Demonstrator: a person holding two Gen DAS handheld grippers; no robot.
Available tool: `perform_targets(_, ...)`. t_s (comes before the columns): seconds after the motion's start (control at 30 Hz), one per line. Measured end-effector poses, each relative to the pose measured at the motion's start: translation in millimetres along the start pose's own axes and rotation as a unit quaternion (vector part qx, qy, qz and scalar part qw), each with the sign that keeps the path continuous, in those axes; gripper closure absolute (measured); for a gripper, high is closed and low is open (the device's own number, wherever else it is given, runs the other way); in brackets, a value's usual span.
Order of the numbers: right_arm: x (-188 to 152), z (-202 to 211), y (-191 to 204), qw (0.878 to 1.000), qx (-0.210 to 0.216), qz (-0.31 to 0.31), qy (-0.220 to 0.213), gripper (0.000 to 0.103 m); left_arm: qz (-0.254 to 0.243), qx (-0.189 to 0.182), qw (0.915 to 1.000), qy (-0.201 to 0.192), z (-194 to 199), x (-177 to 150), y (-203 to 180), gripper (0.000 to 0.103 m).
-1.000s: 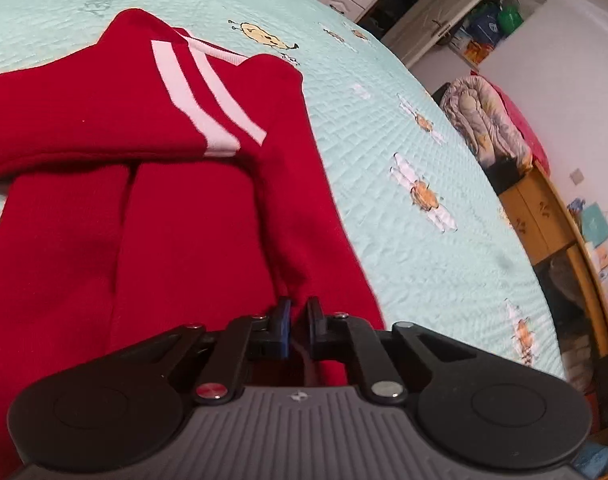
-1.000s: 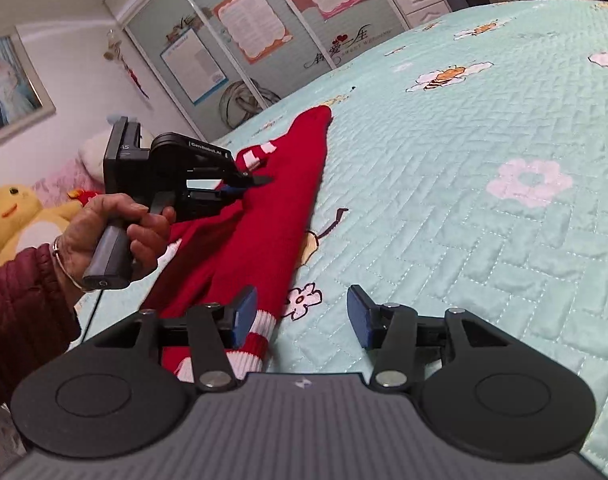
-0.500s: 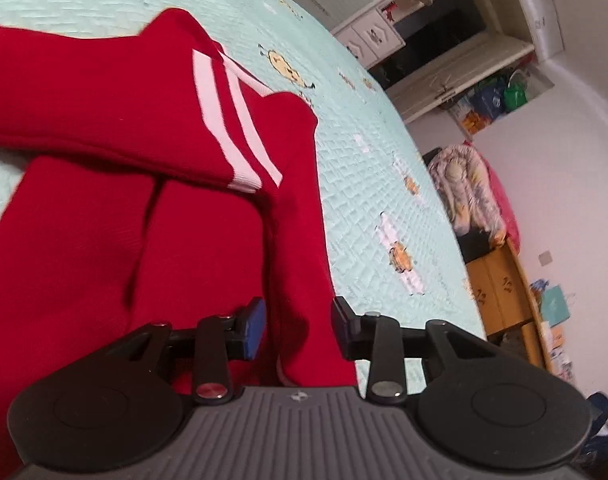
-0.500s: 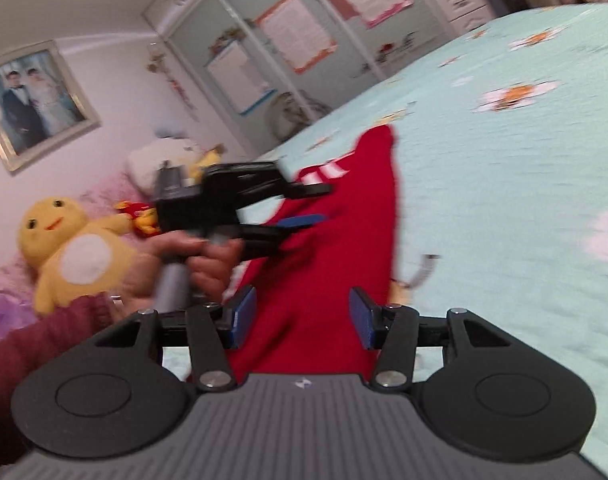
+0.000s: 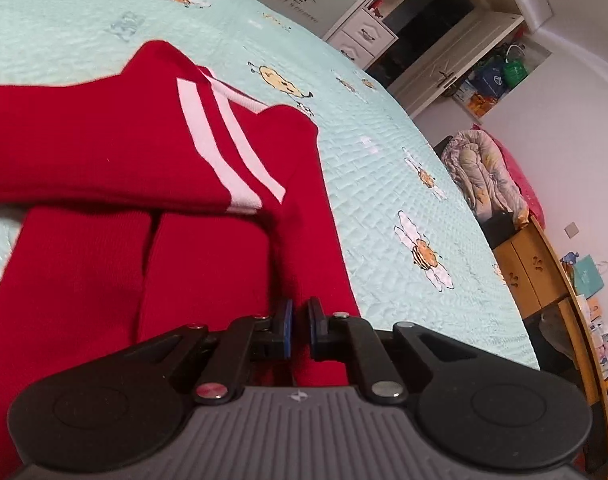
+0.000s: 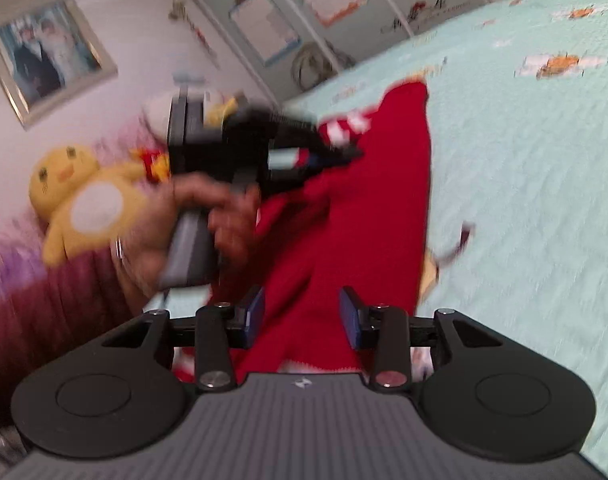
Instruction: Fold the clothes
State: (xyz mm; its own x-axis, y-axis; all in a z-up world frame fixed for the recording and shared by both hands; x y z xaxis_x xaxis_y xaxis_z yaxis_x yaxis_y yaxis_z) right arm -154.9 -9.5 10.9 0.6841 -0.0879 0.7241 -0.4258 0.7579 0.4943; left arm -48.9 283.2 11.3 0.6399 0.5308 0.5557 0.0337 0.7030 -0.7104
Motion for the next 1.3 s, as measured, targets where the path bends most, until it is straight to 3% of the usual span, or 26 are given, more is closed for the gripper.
perform_targets(0.1,18.6,-4.0,-11.8,0.999,0.003,-0.029,-0.034,0.058,0.018,-0.012,0.9997,0.004,-0.2,-1.4,6.1,0.095)
perform_targets(0.23,34.4,-25.7,-33.4,0.994,0.020,-0.106,-0.027,0.057,0.065,-0.044,0.9969,0.009,-1.4,-0.6,16.2,0.094)
perform_targets(0.4,45.4,-53.3,-39.1,0.988,0.037,-0.150,-0.018,0.056,0.019,-0.021,0.9995,0.014,-2.1,-3.9,8.0,0.098)
perform_targets(0.47,39.9,-70.9,-35.2,0.989,0.025,-0.145,0.010,0.058,0.003,-0.018,0.9998,0.011,-1.3,-5.4,4.1,0.098)
perform_targets(0.53,30.5,-85.1,-31.1,0.993,0.001,-0.111,0.024,0.075,0.028,-0.027,0.9992,-0.002,0.0,-3.5,9.7,0.097)
perform_targets(0.6,27.4,-83.3,-33.2,0.994,-0.001,-0.109,0.014,0.080,0.074,-0.047,0.9957,-0.029,4.3,-0.8,18.9,0.097)
perform_targets(0.67,25.8,-82.3,-37.9,0.992,0.010,-0.122,0.010,0.080,0.109,-0.062,0.9901,-0.064,7.9,2.9,25.5,0.091)
perform_targets(0.73,24.3,-80.7,-39.0,0.992,0.017,-0.125,0.008,0.079,0.137,-0.062,0.9845,-0.090,6.8,6.8,29.4,0.068)
perform_targets(0.8,23.1,-79.4,-38.4,0.992,0.020,-0.124,0.006,0.079,0.150,-0.051,0.9820,-0.102,0.8,10.1,30.1,0.065)
perform_targets(1.0,21.2,-77.4,-35.6,0.992,0.027,-0.125,0.003,0.078,0.188,-0.030,0.9719,-0.139,-18.2,17.4,31.8,0.065)
perform_targets(1.07,20.9,-77.4,-34.0,0.992,0.027,-0.122,0.002,0.078,0.187,-0.026,0.9706,-0.149,-22.4,20.9,31.3,0.069)
perform_targets(1.13,20.4,-77.4,-33.2,0.993,0.025,-0.119,0.002,0.078,0.164,-0.016,0.9753,-0.147,-24.4,27.4,27.2,0.094)
perform_targets(1.3,19.9,-77.3,-29.3,0.994,0.019,-0.105,0.004,0.079,0.078,0.022,0.9882,-0.130,-22.1,51.0,16.9,0.094)
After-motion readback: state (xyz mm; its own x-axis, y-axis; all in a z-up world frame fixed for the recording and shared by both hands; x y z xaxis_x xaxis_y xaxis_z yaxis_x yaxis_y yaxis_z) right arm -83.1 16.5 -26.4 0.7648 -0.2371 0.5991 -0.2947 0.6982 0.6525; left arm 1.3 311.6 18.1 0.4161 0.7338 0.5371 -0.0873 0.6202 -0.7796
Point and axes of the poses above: each gripper's, at about its wrist camera, not at the fingertips, and z roughly against the way its jaws point, y to its left, x to its top, the point moved 2 cm from there along -z, roughly the way its jaws point, and after that the axes turned 13 degrees about -x, right-handed, at the moved point
